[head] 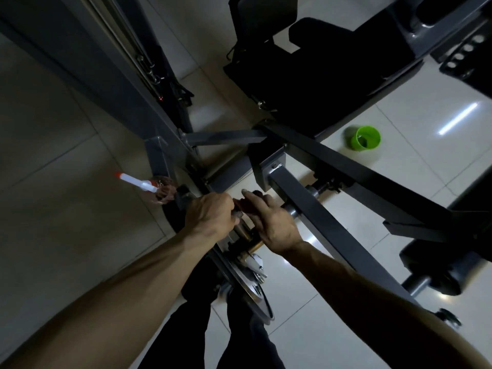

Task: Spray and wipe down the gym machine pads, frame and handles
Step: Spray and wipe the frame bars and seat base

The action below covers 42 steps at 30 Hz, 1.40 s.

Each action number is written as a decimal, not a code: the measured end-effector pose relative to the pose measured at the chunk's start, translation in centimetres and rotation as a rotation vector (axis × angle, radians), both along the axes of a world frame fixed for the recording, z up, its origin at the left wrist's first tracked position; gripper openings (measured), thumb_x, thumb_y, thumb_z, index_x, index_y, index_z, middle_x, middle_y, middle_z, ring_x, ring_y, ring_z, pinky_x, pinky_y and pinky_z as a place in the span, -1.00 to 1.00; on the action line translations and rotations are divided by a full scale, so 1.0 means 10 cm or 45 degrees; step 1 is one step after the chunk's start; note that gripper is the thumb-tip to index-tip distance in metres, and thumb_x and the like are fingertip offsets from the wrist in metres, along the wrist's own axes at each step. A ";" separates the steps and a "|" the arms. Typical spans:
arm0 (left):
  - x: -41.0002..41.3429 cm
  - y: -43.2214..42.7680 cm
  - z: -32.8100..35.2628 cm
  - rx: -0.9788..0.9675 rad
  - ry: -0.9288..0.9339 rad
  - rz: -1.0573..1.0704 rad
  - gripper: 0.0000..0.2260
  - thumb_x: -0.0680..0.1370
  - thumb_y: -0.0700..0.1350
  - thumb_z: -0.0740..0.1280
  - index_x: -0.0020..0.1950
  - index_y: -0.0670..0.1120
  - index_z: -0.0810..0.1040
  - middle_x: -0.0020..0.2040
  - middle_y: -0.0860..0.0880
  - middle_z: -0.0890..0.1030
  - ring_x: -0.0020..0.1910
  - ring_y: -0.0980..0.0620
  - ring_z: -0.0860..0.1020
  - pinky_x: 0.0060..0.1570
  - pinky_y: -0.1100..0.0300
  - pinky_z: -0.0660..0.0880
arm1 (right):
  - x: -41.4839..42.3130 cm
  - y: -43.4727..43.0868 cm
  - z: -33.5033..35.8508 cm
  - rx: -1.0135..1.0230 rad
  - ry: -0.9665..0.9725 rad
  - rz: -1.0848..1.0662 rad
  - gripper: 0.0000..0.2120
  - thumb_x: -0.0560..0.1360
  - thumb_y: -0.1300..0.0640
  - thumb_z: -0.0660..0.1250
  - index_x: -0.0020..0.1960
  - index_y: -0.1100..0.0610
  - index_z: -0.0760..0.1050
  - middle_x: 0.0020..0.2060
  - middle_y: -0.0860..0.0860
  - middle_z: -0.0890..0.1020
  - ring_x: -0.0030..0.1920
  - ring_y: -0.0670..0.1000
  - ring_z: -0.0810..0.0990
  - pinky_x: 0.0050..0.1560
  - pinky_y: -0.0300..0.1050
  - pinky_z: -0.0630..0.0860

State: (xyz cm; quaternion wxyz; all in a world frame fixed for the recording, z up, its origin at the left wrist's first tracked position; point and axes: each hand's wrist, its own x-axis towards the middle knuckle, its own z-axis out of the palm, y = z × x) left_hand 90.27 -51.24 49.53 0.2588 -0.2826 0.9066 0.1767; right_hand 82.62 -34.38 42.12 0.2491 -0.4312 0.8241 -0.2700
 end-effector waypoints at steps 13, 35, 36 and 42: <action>0.02 0.01 -0.04 -0.005 0.084 0.058 -0.80 0.53 0.13 0.47 -0.02 0.01 0.65 -0.16 0.01 0.60 0.03 -0.06 0.65 -0.17 0.11 0.36 | -0.40 -0.47 0.24 0.200 0.339 0.490 -0.79 0.63 -0.07 0.19 0.19 -0.11 0.53 0.12 -0.11 0.58 0.07 0.01 0.56 0.04 -0.01 0.60; 0.02 0.00 0.04 0.025 -0.006 0.064 -0.72 0.49 0.16 0.51 -0.12 -0.06 0.67 -0.16 -0.04 0.68 -0.09 -0.10 0.66 -0.22 0.14 0.42 | 0.37 0.23 0.32 -0.320 -0.848 -1.063 -0.84 0.60 0.21 0.39 0.12 0.01 0.62 0.09 0.01 0.71 0.06 0.15 0.71 -0.03 0.09 0.67; 0.02 0.00 0.04 0.025 -0.011 0.055 -0.72 0.49 0.16 0.50 -0.13 -0.05 0.67 -0.17 -0.04 0.68 -0.10 -0.10 0.65 -0.21 0.14 0.41 | 0.34 0.06 0.43 -0.339 -1.091 -1.262 -0.88 0.61 0.21 0.38 0.13 0.09 0.57 0.05 0.08 0.71 -0.01 0.15 0.73 -0.10 0.03 0.69; 0.01 0.02 0.03 -0.031 -0.008 0.010 -0.74 0.51 0.15 0.48 -0.18 -0.03 0.65 -0.22 0.00 0.66 -0.13 -0.07 0.65 -0.22 0.13 0.42 | 0.09 -0.44 0.38 -0.119 -1.893 -1.709 -0.73 0.66 0.27 0.17 0.24 0.18 0.60 -0.16 0.17 0.72 -0.17 0.14 0.71 -0.02 0.03 0.66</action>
